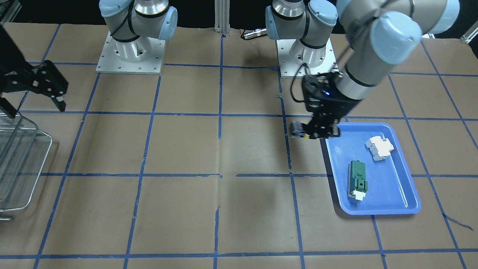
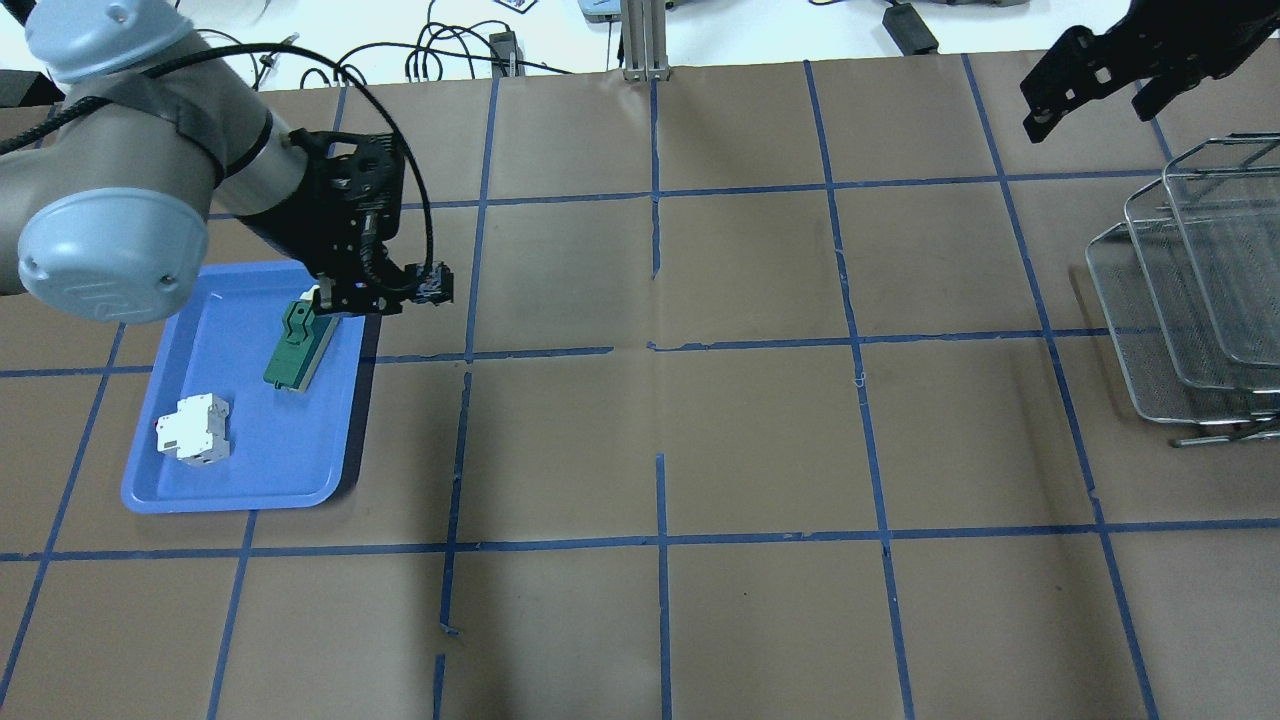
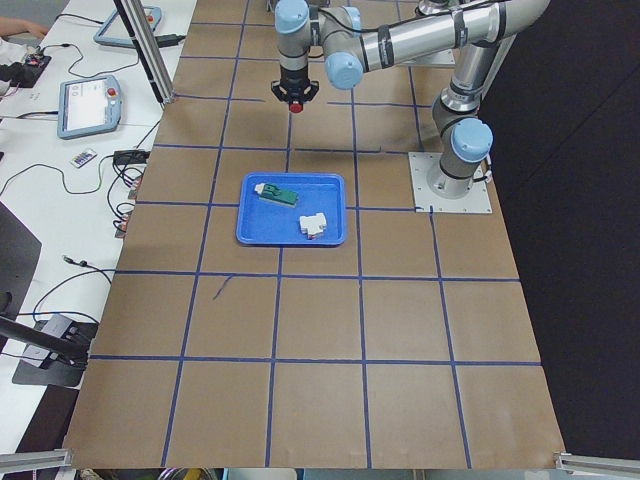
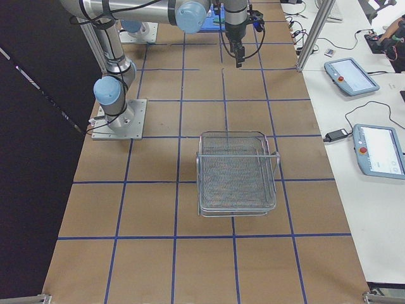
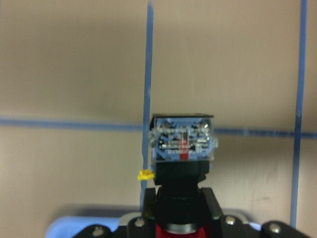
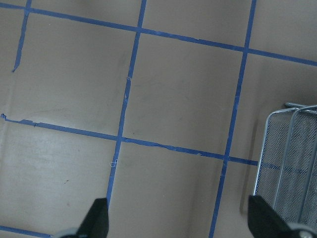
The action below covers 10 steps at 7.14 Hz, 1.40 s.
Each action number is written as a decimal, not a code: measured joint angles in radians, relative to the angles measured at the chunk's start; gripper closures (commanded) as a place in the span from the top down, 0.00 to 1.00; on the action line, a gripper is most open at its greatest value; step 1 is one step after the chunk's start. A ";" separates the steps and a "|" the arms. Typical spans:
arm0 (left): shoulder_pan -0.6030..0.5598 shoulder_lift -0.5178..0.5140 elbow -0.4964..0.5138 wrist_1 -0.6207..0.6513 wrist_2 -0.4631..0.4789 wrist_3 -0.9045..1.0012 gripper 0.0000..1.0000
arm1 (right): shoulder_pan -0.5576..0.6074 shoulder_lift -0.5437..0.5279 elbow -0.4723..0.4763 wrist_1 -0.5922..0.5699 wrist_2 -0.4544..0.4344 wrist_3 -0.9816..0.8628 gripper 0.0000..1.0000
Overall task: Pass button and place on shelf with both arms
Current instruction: 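Lift the push button with the left gripper while the right gripper approaches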
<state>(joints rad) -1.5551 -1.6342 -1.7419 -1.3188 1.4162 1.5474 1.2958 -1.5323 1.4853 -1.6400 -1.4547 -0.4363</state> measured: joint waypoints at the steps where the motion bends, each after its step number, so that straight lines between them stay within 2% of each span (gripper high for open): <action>1: -0.085 -0.008 0.043 -0.008 -0.014 -0.113 0.00 | -0.062 0.002 0.003 0.057 0.089 -0.020 1.00; 3: -0.201 -0.028 0.122 -0.040 -0.021 -0.300 0.00 | -0.158 0.007 0.013 0.238 0.309 -0.033 1.00; 4: -0.240 -0.041 0.159 -0.061 -0.023 -0.380 0.00 | -0.185 0.010 0.033 0.330 0.446 -0.035 1.00; 6: -0.295 -0.066 0.229 -0.111 -0.031 -0.468 0.00 | -0.199 0.008 0.118 0.458 0.693 -0.046 1.00; 8: -0.341 -0.079 0.251 -0.128 -0.039 -0.516 0.00 | -0.191 -0.003 0.196 0.483 0.827 -0.062 1.00; 10: -0.360 -0.077 0.257 -0.148 -0.028 -0.525 0.00 | -0.171 -0.005 0.232 0.484 0.868 -0.125 1.00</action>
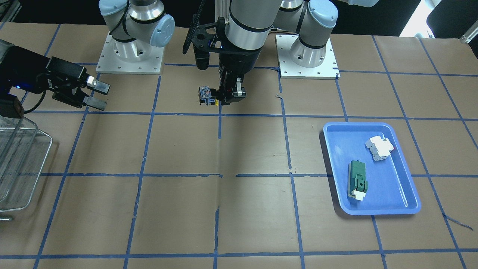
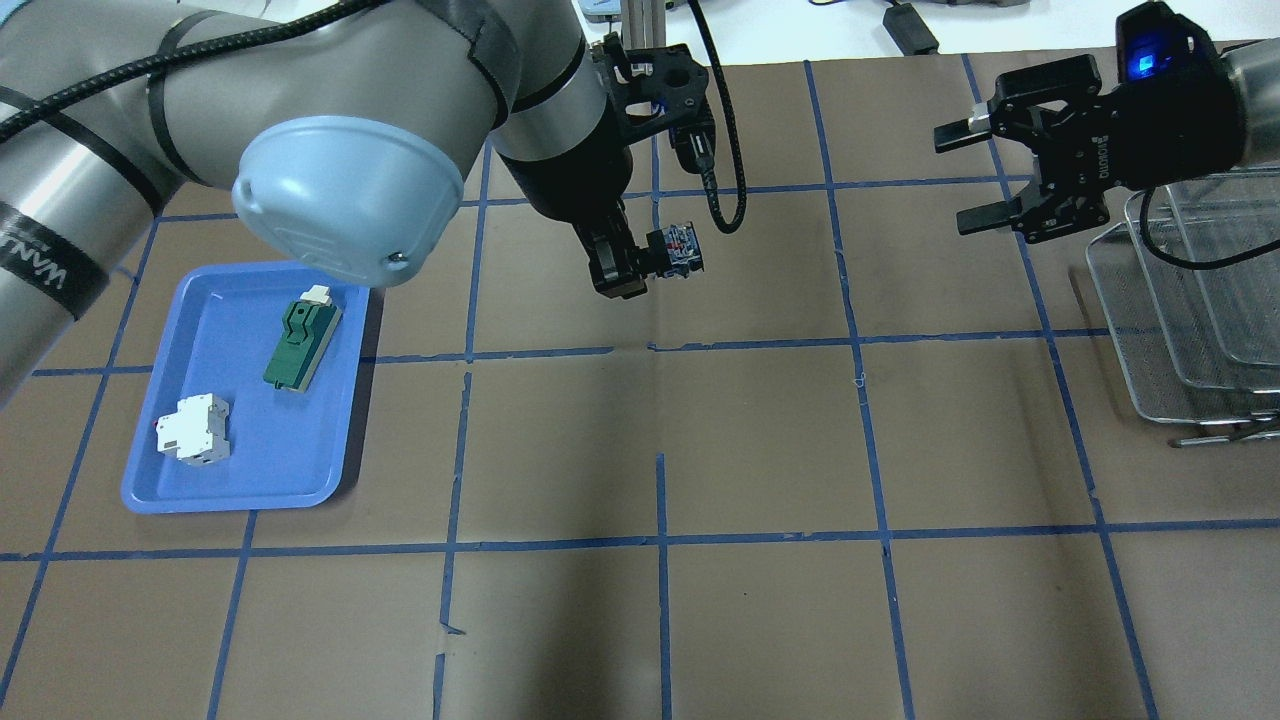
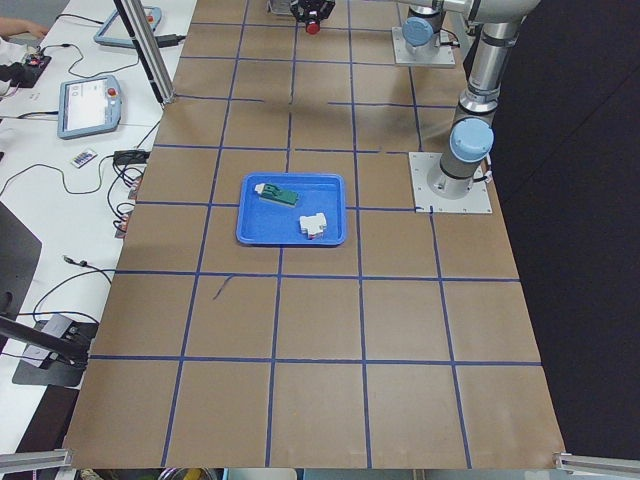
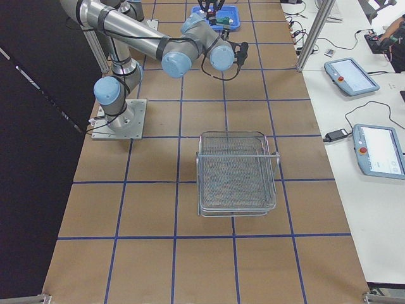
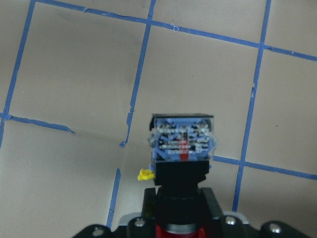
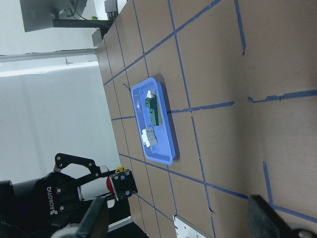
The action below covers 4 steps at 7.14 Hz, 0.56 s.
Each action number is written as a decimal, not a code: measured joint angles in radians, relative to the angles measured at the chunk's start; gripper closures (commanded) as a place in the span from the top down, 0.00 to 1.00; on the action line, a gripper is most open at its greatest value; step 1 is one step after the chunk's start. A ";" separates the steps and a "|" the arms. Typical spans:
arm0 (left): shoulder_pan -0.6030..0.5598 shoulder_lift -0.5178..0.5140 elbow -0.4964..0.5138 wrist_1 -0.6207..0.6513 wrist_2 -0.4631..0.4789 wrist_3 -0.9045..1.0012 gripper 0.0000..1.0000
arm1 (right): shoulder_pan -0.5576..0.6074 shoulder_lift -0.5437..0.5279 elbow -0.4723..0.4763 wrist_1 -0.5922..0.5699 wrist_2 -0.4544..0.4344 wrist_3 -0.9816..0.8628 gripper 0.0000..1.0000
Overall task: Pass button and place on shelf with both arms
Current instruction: 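Lift the push button with the left gripper while the right gripper approaches, then close the right gripper on the push button held by the left gripper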
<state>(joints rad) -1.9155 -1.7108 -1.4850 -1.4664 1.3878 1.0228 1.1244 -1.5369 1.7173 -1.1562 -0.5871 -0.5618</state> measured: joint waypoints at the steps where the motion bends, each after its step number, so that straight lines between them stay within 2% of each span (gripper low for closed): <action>1: -0.005 -0.001 0.002 -0.006 0.001 -0.005 0.00 | 0.036 0.005 0.007 -0.004 0.009 -0.020 1.00; 4: -0.041 -0.017 0.003 0.010 -0.007 -0.064 0.00 | 0.179 0.038 0.014 -0.018 0.101 -0.026 1.00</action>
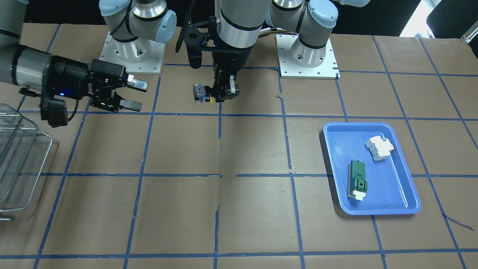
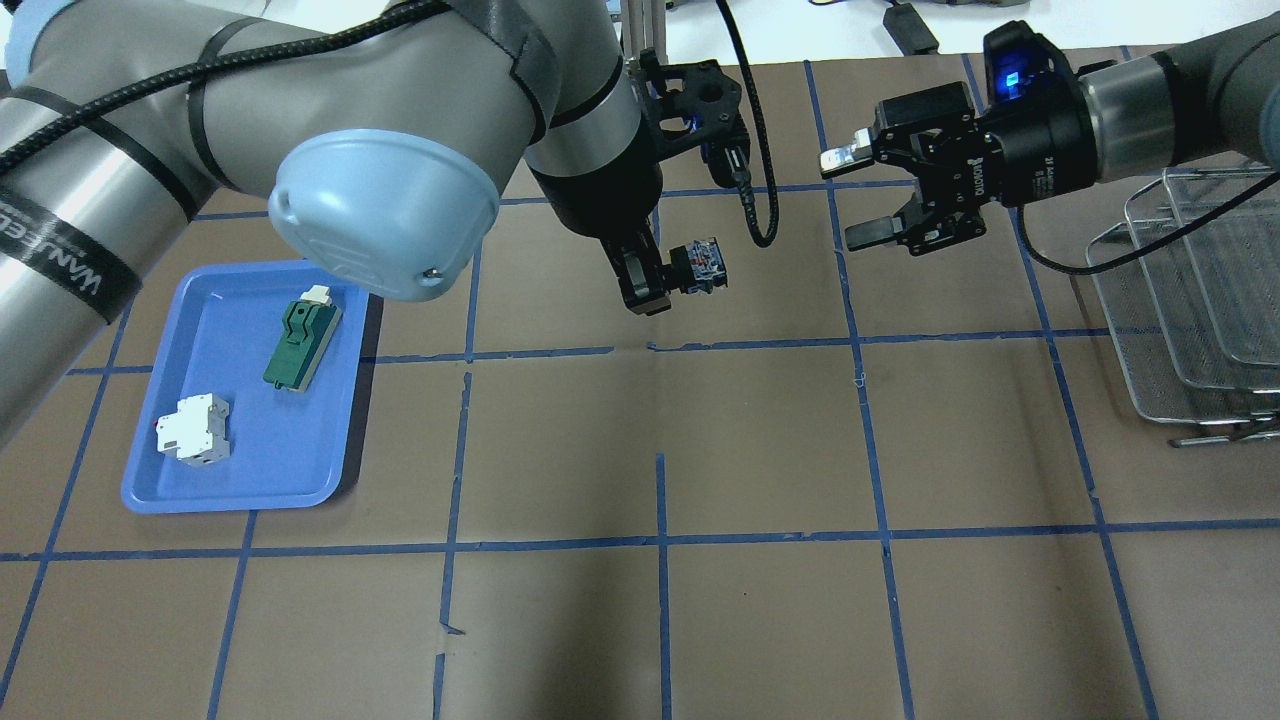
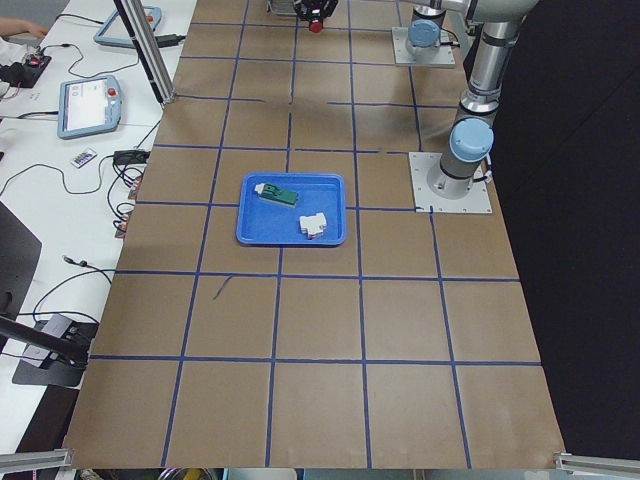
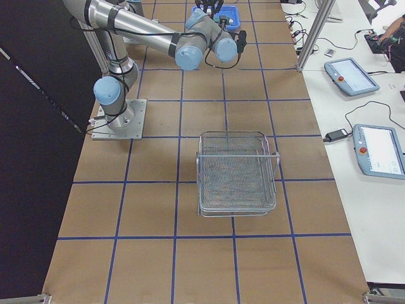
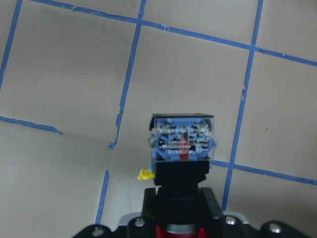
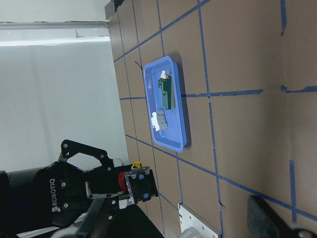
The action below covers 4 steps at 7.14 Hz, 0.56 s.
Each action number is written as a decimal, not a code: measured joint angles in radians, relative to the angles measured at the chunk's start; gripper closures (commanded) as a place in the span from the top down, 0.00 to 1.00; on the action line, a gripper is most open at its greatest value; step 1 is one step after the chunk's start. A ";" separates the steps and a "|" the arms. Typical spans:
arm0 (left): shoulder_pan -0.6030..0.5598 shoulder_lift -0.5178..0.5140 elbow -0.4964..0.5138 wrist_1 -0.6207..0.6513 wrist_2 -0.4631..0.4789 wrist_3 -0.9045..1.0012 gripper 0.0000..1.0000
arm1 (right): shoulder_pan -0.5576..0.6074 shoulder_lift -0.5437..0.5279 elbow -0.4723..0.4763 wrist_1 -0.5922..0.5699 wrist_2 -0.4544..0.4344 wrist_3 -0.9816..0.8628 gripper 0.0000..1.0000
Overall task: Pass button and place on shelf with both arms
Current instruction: 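Close the right gripper on the push button held by the left gripper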
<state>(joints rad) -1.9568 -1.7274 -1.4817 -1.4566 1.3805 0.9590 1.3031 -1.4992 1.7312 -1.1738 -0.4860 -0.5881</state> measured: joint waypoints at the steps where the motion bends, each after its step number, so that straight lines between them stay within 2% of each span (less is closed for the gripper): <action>1: -0.010 -0.008 0.000 0.015 -0.003 -0.009 0.00 | 0.041 0.013 0.007 -0.002 0.031 -0.004 1.00; 4: -0.029 -0.019 0.002 0.035 -0.008 -0.021 0.00 | 0.059 0.031 0.076 0.014 0.054 -0.126 1.00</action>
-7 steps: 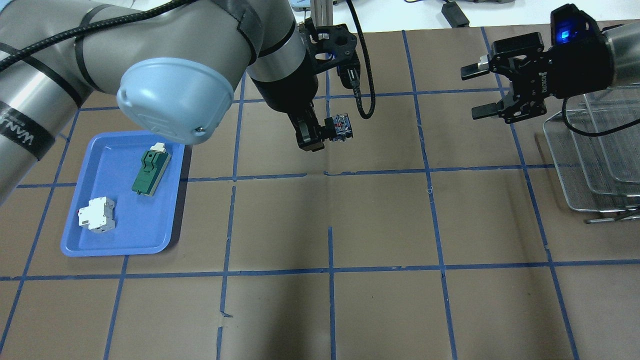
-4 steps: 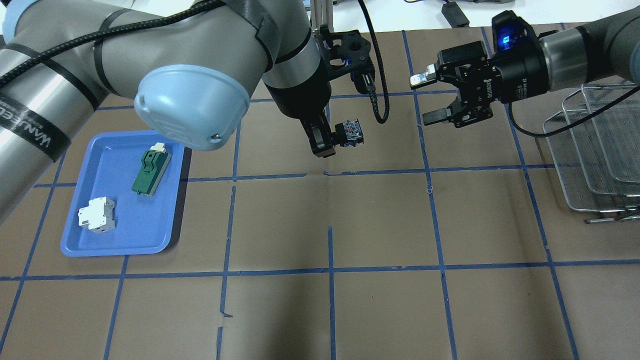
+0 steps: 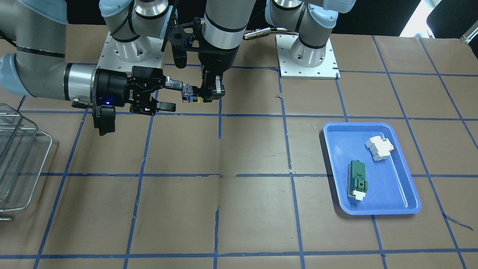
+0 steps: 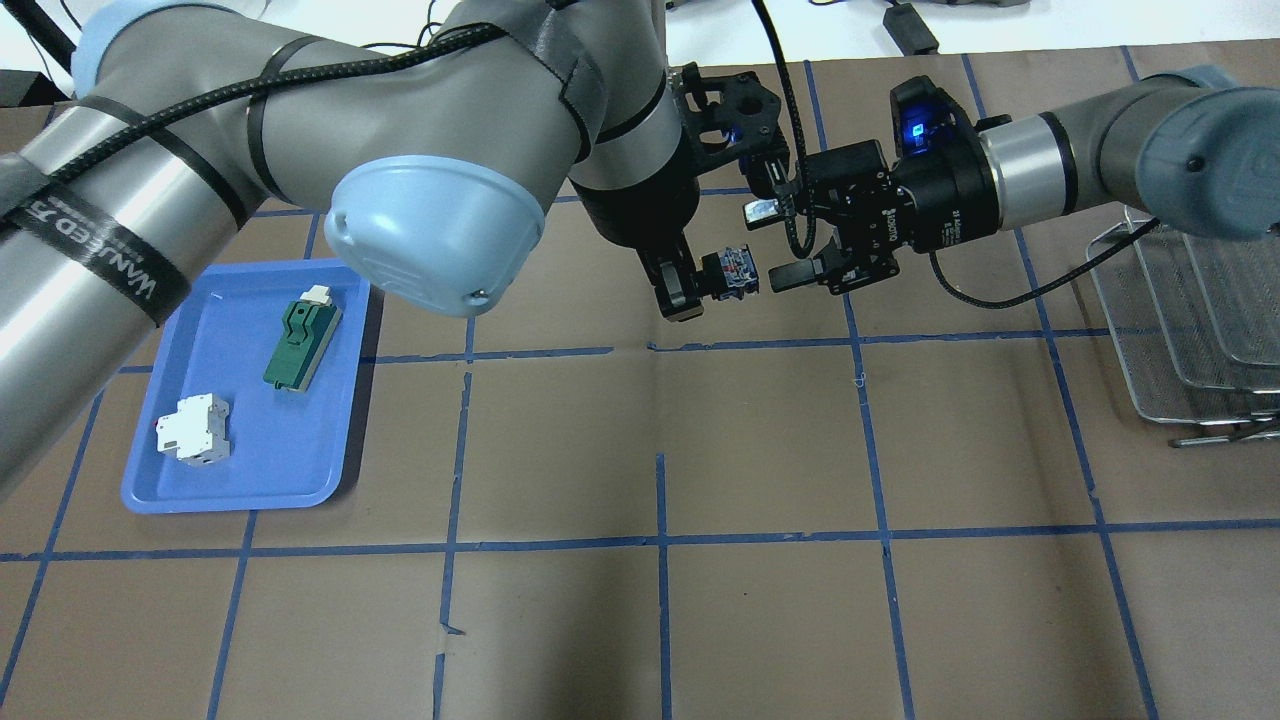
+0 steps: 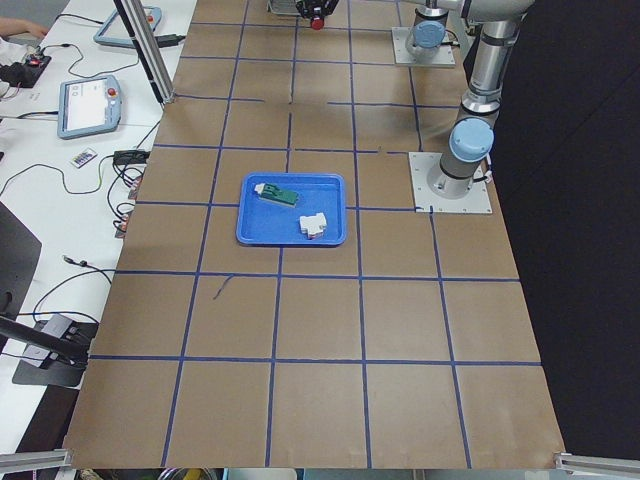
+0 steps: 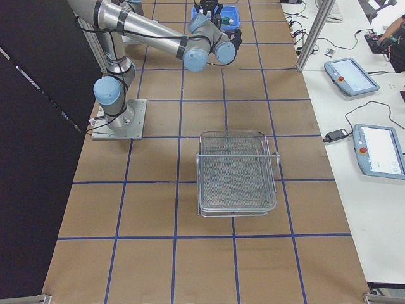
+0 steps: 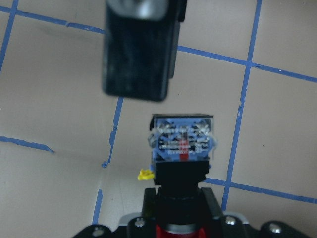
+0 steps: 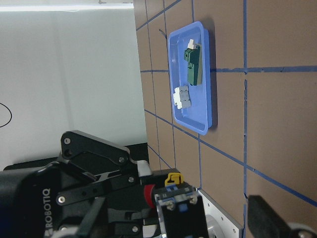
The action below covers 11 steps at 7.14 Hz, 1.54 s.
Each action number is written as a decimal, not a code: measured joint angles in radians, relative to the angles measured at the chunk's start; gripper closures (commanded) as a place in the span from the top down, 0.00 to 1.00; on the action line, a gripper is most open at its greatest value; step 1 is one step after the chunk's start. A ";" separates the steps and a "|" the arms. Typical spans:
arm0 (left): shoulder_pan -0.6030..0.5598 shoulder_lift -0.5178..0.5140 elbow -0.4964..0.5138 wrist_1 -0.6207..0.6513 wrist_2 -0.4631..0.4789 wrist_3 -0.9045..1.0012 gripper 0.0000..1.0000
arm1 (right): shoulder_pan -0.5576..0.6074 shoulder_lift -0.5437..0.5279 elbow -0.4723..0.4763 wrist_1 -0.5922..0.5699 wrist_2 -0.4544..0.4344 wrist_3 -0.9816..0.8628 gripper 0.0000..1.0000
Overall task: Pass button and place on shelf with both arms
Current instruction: 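Close the right gripper on the push button held by the left gripper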
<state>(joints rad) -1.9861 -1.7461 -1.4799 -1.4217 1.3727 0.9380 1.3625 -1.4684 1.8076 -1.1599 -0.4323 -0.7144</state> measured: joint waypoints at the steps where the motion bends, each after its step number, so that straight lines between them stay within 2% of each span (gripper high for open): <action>1: -0.002 0.000 0.001 0.001 0.000 0.000 0.00 | 0.000 -0.011 0.019 0.030 0.004 -0.012 1.00; 2: -0.003 0.001 0.001 0.001 0.001 -0.001 0.00 | 0.000 -0.023 0.025 0.062 0.010 -0.013 0.93; 4: -0.003 0.003 0.001 0.001 0.002 -0.001 0.00 | 0.002 -0.032 0.022 0.074 0.015 -0.013 0.62; 6: -0.003 0.003 0.001 0.001 0.002 -0.001 0.00 | 0.002 -0.031 0.025 0.010 0.008 -0.022 0.44; 7: -0.003 0.003 0.001 0.001 0.002 -0.001 0.00 | 0.003 -0.031 0.027 -0.015 0.003 -0.023 0.30; 8: -0.003 0.003 0.001 0.001 0.002 -0.001 0.00 | 0.003 -0.033 0.025 -0.026 0.001 -0.023 0.25; 9: -0.003 0.003 0.001 0.001 0.003 -0.002 0.34 | 0.003 -0.034 0.022 -0.029 -0.002 -0.022 0.25; 10: -0.004 0.003 0.001 0.001 0.003 -0.006 0.99 | 0.003 -0.035 0.021 -0.030 -0.006 -0.019 0.25; 11: -0.004 0.003 0.001 0.001 0.003 -0.023 1.00 | 0.003 -0.037 0.019 -0.030 -0.008 -0.017 0.25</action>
<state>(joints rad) -1.9906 -1.7426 -1.4788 -1.4205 1.3756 0.9151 1.3657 -1.5052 1.8270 -1.1898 -0.4401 -0.7311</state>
